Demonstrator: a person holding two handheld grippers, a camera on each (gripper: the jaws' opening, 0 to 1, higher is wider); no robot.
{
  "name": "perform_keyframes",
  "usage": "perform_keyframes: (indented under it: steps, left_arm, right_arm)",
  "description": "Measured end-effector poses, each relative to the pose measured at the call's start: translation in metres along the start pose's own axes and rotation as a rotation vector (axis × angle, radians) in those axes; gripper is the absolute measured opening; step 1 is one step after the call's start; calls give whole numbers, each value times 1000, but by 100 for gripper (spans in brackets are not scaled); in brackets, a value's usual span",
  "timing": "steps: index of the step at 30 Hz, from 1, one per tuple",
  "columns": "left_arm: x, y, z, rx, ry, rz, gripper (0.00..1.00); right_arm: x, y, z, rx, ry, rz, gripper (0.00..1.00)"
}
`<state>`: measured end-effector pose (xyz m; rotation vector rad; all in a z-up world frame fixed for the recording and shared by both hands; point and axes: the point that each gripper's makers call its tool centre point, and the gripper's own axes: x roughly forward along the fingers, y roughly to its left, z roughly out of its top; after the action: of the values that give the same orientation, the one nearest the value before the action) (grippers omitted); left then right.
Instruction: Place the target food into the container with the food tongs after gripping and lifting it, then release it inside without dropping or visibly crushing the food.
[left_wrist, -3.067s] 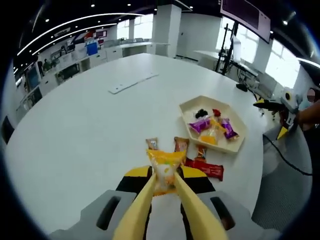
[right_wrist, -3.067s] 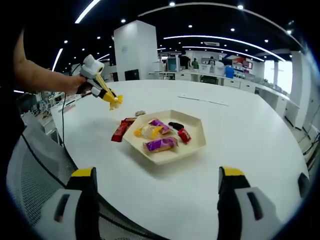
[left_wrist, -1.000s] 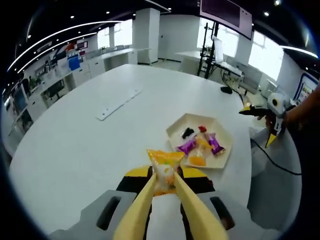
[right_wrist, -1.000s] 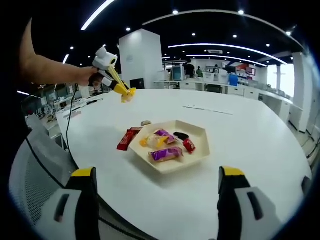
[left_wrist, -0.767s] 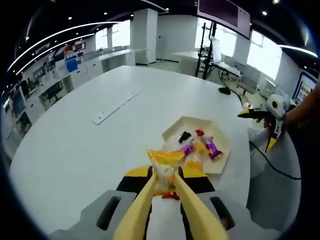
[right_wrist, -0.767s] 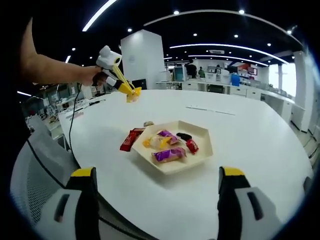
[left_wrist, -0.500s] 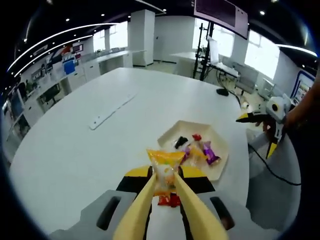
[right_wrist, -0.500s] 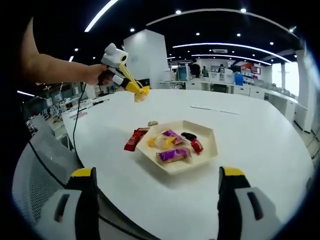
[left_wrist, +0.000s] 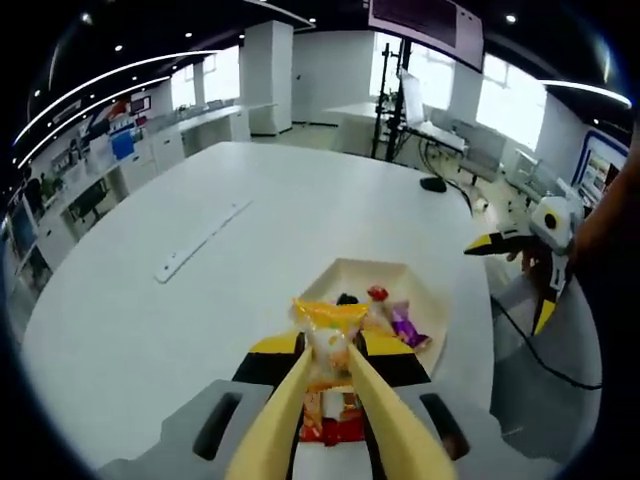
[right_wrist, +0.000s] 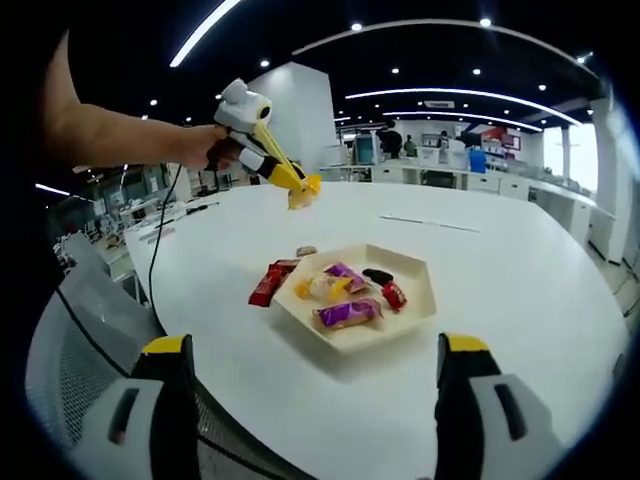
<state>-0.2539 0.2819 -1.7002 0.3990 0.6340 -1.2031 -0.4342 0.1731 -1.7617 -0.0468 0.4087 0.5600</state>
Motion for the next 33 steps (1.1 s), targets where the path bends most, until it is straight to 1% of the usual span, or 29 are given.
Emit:
perform_keyframes:
  steps: [7,15,16,19,22,27,33]
  left_arm:
    - [7,-13,15,26,-6,-23,17]
    - [18,-29,33,45,-9,-48,16]
    - [20,-33,38,57,-12,-55,16]
    - [22,-39,44,72,-14,-63,17]
    - [22,-46,46,76,-15,-71,17]
    - [22,-58,44,86,-12,-82,17]
    - [23,-58,43,90,-11,-76,17]
  right_arm:
    - [0,1,4,-2,-18,-3,100]
    - [0,0,3,-3,-16,-5,100]
    - [0,0,4,-5,-17,-5,100]
    - [0,0,4,-8,-18,-7,100]
    - [0,0,4,-10,-19,-8,100]
    - [0,1,4,-14,-18,-5,100]
    - [0,2,3,-20,-12,2,100]
